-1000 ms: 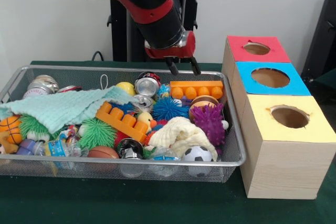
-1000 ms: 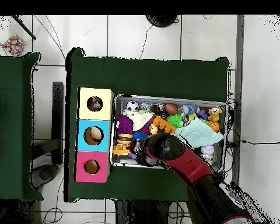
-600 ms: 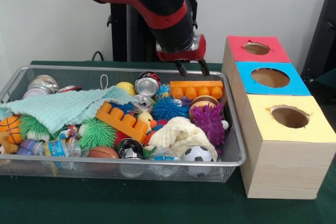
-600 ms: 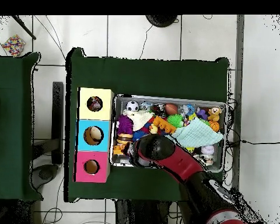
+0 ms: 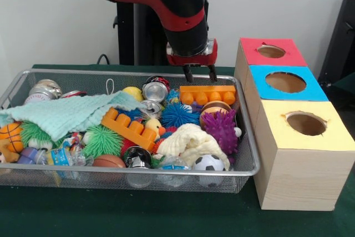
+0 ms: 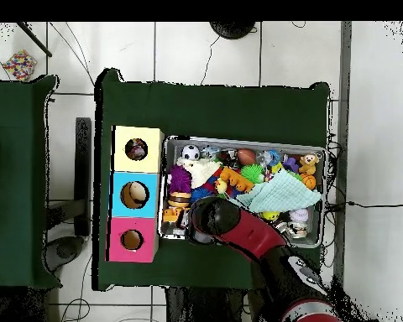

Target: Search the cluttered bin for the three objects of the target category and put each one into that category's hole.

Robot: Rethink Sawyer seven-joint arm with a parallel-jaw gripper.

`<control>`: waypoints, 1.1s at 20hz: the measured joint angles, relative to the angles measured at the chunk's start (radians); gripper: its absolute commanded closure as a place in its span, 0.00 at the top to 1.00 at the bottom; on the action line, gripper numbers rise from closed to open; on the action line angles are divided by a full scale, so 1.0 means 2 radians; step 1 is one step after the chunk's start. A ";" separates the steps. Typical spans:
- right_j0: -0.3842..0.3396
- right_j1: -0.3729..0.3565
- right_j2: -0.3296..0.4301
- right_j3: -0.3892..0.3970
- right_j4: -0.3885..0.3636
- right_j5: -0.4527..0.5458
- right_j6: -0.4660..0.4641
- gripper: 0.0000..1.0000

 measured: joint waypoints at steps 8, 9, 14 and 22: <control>-0.004 -0.003 0.000 -0.006 -0.052 -0.038 0.000 1.00; -0.005 -0.004 0.001 -0.006 -0.058 -0.039 0.000 1.00; -0.012 -0.004 0.004 -0.006 -0.070 -0.039 0.000 1.00; -0.034 -0.001 0.023 -0.006 -0.070 -0.042 0.000 1.00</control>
